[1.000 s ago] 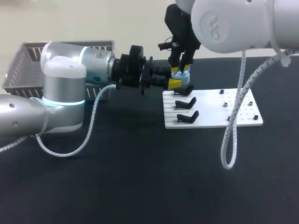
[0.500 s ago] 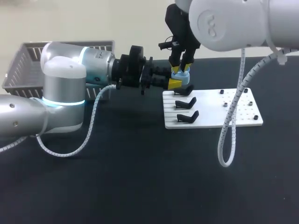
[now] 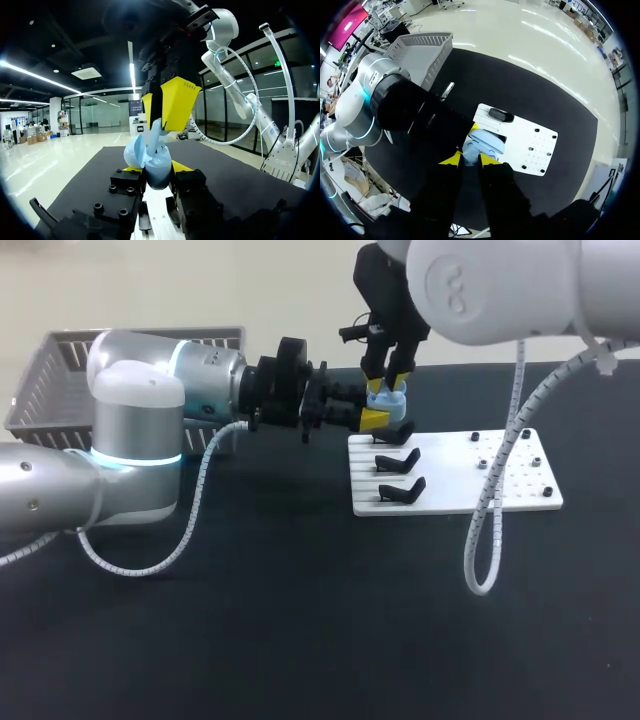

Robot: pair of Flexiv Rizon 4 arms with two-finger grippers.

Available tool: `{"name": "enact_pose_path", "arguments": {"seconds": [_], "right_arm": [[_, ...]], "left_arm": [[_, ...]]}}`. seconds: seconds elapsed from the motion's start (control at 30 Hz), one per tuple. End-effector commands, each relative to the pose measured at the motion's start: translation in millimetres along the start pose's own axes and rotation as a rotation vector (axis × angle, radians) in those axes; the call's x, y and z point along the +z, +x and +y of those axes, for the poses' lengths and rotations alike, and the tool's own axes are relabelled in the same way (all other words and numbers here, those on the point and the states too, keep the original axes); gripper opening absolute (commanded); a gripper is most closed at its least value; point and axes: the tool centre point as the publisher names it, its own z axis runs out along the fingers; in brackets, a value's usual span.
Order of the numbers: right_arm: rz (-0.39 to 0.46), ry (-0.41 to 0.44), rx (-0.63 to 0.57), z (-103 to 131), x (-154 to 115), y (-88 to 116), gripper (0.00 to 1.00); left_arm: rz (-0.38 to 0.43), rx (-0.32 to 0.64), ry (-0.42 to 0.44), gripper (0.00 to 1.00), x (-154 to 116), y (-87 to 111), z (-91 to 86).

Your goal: Pick up each earbud case from the left stands, insert the matching earbuds, close the lid, and place the case in the box.

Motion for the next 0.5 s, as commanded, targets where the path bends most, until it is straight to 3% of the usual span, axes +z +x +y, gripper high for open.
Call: {"name": "enact_pose_path", "arguments": {"seconds": [0.03,0.5], "right_arm": [[-0.007,0.009,0.000,1.5,-1.8,5.0,0.00],[0.001,0.036,-0.015,5.7,-1.1,4.3,0.00]], "left_arm": [[-0.002,0.002,-0.002,0.00,0.2,0.9,-0.4],[-0.002,0.002,-0.002,0.00,0.2,0.9,-0.4]]}}
